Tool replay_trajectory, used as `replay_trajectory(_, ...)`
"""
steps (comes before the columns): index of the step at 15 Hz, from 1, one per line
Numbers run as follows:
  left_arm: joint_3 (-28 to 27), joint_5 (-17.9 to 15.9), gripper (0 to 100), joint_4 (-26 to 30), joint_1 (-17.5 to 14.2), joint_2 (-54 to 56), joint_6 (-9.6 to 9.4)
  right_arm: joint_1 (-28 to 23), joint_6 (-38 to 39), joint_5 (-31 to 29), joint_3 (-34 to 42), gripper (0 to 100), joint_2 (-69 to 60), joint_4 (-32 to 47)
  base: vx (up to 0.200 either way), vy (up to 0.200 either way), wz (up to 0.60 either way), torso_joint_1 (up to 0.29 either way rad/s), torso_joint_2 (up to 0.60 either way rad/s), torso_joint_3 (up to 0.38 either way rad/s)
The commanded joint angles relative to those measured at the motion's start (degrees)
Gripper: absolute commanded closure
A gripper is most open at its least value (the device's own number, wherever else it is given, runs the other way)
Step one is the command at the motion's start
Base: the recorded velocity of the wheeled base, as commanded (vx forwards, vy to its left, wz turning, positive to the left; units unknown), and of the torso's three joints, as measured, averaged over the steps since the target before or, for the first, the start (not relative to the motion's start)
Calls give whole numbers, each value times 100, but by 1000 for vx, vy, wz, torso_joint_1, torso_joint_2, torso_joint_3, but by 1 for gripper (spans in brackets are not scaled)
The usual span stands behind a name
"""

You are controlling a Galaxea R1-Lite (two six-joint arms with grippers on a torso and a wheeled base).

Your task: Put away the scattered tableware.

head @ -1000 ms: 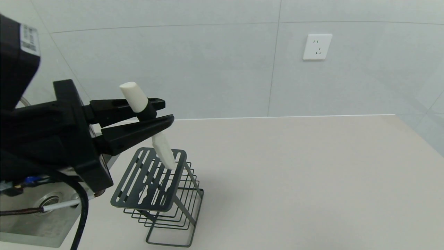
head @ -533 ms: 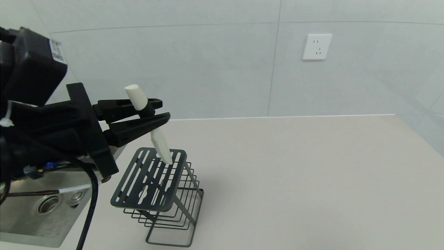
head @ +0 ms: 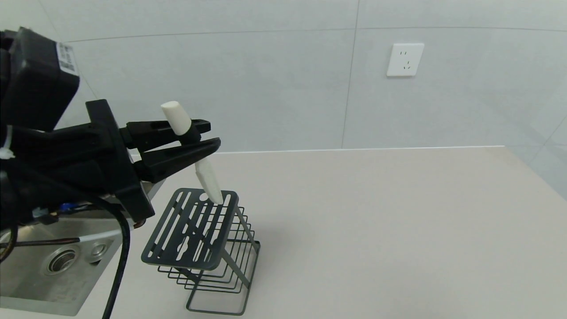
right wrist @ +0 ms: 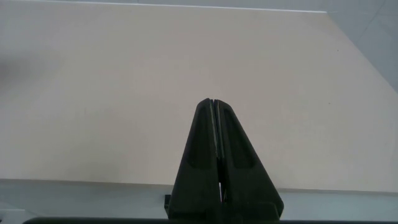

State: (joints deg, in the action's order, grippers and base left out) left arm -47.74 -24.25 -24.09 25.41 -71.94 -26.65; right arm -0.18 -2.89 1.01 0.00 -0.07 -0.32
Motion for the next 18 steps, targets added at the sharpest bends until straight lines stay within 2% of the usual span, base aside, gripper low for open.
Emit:
replay_trajectory(1,-16,-1,100,-26,0,-40,2,1,8,4,0,100,7,-3,0,0,0,0,0,0)
replay_trajectory(7,54,-115,100,-8,17,-49,2,1,8,4,0,100,7,-3,0,0,0,0,0,0)
replay_trajectory(18,89,-80,100,1,0,-75,2,1,8,4,0,100,7,-3,0,0,0,0,0,0)
